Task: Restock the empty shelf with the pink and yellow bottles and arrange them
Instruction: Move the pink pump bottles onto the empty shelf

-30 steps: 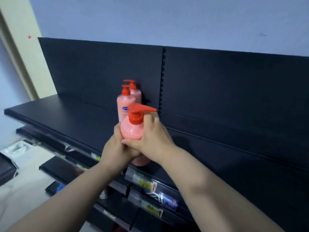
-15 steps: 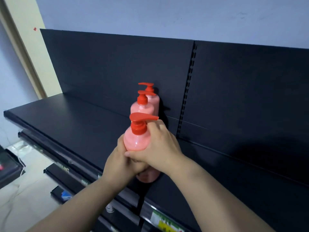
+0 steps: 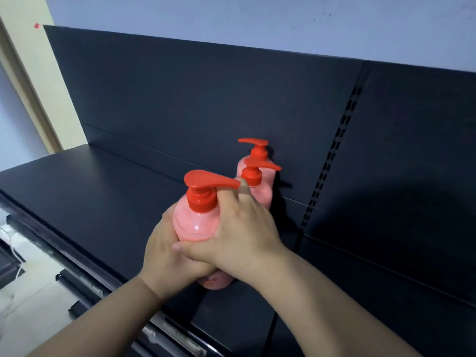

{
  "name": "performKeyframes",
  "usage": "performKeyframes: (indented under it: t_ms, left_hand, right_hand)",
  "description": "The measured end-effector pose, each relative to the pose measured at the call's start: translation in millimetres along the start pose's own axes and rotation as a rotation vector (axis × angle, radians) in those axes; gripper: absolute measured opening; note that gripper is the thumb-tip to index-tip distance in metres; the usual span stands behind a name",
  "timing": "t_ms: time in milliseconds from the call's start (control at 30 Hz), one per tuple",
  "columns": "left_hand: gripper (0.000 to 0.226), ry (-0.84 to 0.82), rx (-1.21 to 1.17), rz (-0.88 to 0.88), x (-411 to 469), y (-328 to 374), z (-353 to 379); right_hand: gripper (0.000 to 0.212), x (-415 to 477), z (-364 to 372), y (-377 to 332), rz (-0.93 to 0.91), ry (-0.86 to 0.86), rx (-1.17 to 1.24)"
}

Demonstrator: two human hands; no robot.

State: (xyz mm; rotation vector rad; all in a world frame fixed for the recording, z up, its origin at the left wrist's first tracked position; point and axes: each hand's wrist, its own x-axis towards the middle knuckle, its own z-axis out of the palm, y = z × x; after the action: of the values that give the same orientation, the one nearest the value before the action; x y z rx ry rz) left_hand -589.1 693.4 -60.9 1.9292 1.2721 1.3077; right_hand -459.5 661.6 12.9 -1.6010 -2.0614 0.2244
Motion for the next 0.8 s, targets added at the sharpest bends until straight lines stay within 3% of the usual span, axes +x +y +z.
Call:
performKeyframes:
  t_ms: [67,167,300,467,567,800]
  left_hand:
    - [0.058,-0.017,-0.025,0.031,8,-6,-7]
    - [0.071,-0.112,0.028,0.012,23,-40,-16]
    - [0.075,-0.236,0.087,0.036,36,-69,-11]
    - [0.077,-0.327,0.046,0.08,49,-67,-6]
    - [0.087,-0.294,0.019,0.132,48,-64,-3]
    - [0.091,-0.331,0.043,0.251,58,-72,-1]
  right_hand:
    - [0.084,8,8,-9,0.036,0.001,-0.011]
    - [0.081,16,27,-18,0.129,0.087,-0.005]
    - [0.083,21,44,-24,0.16,0.165,-0.259]
    - [0.087,18,55,-30,0.345,0.297,-0.338]
    - [0.09,16,72,-28,0.42,0.394,-0.39]
    - [0.095,26,84,-38,0.583,0.383,-0.46]
